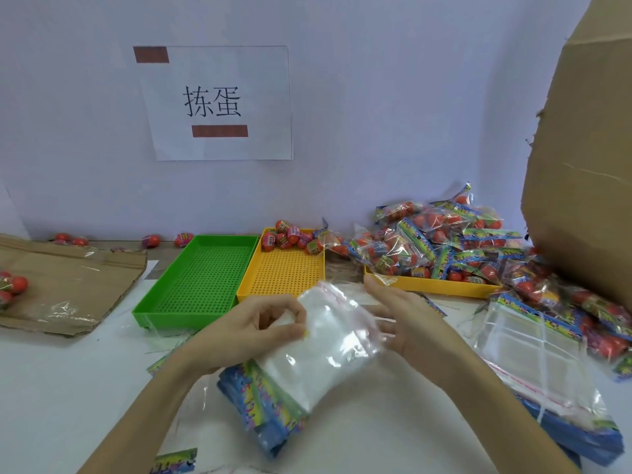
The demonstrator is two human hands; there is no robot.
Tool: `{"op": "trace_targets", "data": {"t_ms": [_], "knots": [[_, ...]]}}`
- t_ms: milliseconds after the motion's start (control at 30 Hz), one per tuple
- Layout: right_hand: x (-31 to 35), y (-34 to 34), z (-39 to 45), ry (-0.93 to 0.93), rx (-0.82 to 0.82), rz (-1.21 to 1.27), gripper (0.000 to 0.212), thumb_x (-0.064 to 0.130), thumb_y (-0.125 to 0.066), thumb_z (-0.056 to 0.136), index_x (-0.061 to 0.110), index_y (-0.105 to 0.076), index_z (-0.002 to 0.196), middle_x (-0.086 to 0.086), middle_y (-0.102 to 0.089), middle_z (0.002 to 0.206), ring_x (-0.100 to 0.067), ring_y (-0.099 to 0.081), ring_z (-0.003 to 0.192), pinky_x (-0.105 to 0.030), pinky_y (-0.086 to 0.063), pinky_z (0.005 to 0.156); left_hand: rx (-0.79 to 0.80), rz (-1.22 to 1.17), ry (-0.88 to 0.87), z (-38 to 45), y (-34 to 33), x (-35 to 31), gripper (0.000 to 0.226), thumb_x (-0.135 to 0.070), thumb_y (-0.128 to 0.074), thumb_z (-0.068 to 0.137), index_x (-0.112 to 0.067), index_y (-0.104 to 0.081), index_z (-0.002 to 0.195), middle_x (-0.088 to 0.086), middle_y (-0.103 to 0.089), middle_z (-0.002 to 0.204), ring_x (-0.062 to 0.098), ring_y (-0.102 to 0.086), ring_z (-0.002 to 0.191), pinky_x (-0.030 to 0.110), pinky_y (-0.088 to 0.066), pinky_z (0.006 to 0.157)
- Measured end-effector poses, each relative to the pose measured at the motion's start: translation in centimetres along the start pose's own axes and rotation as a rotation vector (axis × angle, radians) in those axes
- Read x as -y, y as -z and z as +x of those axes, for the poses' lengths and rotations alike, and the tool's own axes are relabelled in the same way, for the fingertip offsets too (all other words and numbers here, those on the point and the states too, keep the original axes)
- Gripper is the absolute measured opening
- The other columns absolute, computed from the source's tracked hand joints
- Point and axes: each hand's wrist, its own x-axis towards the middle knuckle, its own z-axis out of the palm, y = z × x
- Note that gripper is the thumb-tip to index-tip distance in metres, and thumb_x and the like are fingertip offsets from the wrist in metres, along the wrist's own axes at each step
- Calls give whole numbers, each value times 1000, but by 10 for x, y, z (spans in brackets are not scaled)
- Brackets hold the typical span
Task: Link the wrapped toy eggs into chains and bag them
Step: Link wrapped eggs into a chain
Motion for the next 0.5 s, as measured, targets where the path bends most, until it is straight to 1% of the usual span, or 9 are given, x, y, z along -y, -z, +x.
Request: {"op": "trace_targets", "data": {"t_ms": [67, 133, 200, 233, 300, 367, 400, 433, 500], "knots": [[-5, 4, 0, 13, 29, -226, 70, 59, -86, 67, 29, -65, 126, -6, -74, 106, -18, -69, 80, -31, -54, 71, 77, 108, -10, 1, -2, 2, 11, -27, -69, 101, -17, -68, 98, -5, -34, 65, 9, -33, 60, 21, -26, 54], [-13, 1, 0, 29, 79, -429, 57, 39, -89, 77, 33, -61, 126, 1, -72, 92, -12, -63, 66, -29, -51, 63, 106, 230, -30, 3, -7, 3, 8, -26, -68, 102, -20, -68, 97, -16, -48, 66, 4, -40, 59, 17, -30, 57], [-20, -5, 2, 61, 58, -574, 53, 29, -83, 80, 37, -58, 126, 1, -69, 98, -13, -65, 74, -25, -52, 55, 93, 341, -53, 5, -10, 5, 5, -28, -67, 102, -24, -67, 101, -20, -62, 94, 1, -54, 81, 18, -39, 71], [-22, -7, 2, 95, 27, -657, 53, 29, -81, 81, 39, -57, 127, 2, -67, 102, -11, -66, 81, -21, -52, 56, 68, 390, -68, 6, -11, 6, 5, -30, -66, 102, -25, -66, 103, -20, -60, 110, -2, -56, 95, 19, -42, 81], [-22, -8, 4, 187, -33, -868, 54, 33, -79, 83, 40, -56, 131, 7, -65, 111, -5, -63, 94, -15, -52, 66, 10, 435, -128, 6, -13, 6, 6, -28, -66, 102, -21, -65, 102, -12, -53, 133, -7, -48, 124, 21, -40, 99], [-23, -5, 3, 277, -91, -1029, 57, 40, -78, 87, 40, -54, 138, 7, -53, 133, -9, -53, 119, -23, -49, 95, -39, 407, -188, 6, -15, 3, 7, -24, -66, 101, -18, -65, 99, -9, -52, 142, -3, -41, 140, 21, -36, 110], [-22, -5, 1, 333, -114, -1042, 58, 43, -77, 88, 39, -53, 140, 8, -46, 139, -10, -45, 129, -27, -42, 103, -59, 382, -200, 7, -15, 2, 6, -23, -66, 101, -19, -65, 97, -11, -53, 143, -1, -43, 142, 20, -37, 111], [-21, -5, 0, 407, -132, -1026, 57, 45, -77, 88, 39, -54, 140, 11, -44, 139, -8, -41, 131, -27, -39, 106, -80, 351, -201, 7, -15, 0, 6, -23, -67, 101, -20, -65, 96, -13, -54, 143, 1, -46, 140, 19, -38, 110], [-17, -6, -3, 549, -90, -914, 48, 42, -79, 87, 38, -62, 132, 18, -54, 131, 0, -50, 121, -23, -45, 100, -143, 277, -192, 9, -19, -3, 6, -22, -67, 100, -20, -66, 95, -12, -60, 137, 4, -53, 133, 17, -41, 105]]}}
